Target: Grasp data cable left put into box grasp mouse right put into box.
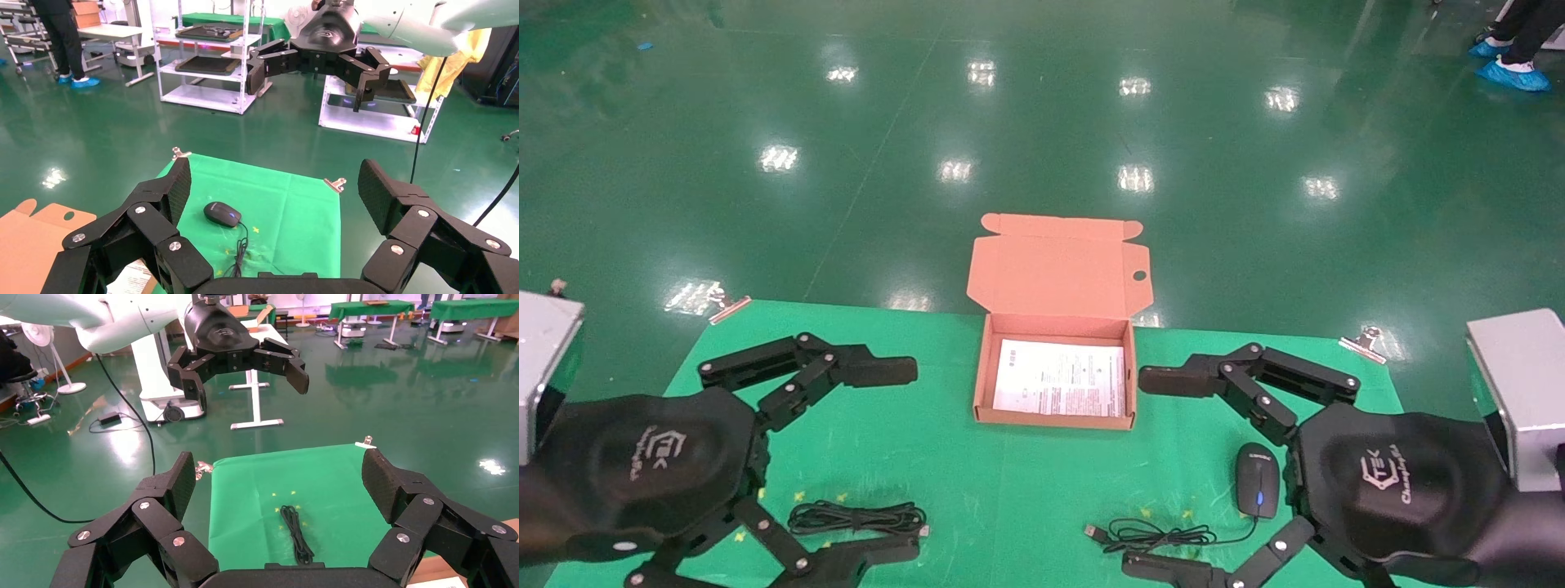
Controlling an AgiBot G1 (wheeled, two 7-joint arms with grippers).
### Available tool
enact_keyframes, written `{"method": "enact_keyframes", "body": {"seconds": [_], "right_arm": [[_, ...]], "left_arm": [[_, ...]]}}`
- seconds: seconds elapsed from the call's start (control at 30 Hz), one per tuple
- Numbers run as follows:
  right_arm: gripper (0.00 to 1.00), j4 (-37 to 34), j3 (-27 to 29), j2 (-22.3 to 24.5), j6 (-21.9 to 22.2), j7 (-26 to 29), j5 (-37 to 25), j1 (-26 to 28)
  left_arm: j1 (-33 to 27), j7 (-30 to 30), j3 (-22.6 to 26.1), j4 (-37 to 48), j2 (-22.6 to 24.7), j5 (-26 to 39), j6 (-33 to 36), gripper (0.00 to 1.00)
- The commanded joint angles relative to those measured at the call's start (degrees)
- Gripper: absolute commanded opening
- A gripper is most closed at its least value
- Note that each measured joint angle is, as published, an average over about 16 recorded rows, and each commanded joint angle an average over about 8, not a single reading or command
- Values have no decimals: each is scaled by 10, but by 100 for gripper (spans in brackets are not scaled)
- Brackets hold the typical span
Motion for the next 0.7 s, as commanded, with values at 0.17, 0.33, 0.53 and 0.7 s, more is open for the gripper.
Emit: {"method": "enact_keyframes", "body": {"seconds": [0.17, 0.33, 0.53, 0.7], "right_arm": [[100, 0, 0, 0, 0, 0, 0, 0], [100, 0, 0, 0, 0, 0, 0, 0], [100, 0, 0, 0, 0, 0, 0, 0], [100, 1, -2, 2, 1, -2, -8, 3]], "left_arm": [[0, 0, 0, 0, 0, 0, 0, 100], [0, 0, 0, 0, 0, 0, 0, 100], [-1, 0, 0, 0, 1, 1, -1, 100], [-6, -2, 5, -3, 3, 9, 0, 100]]}}
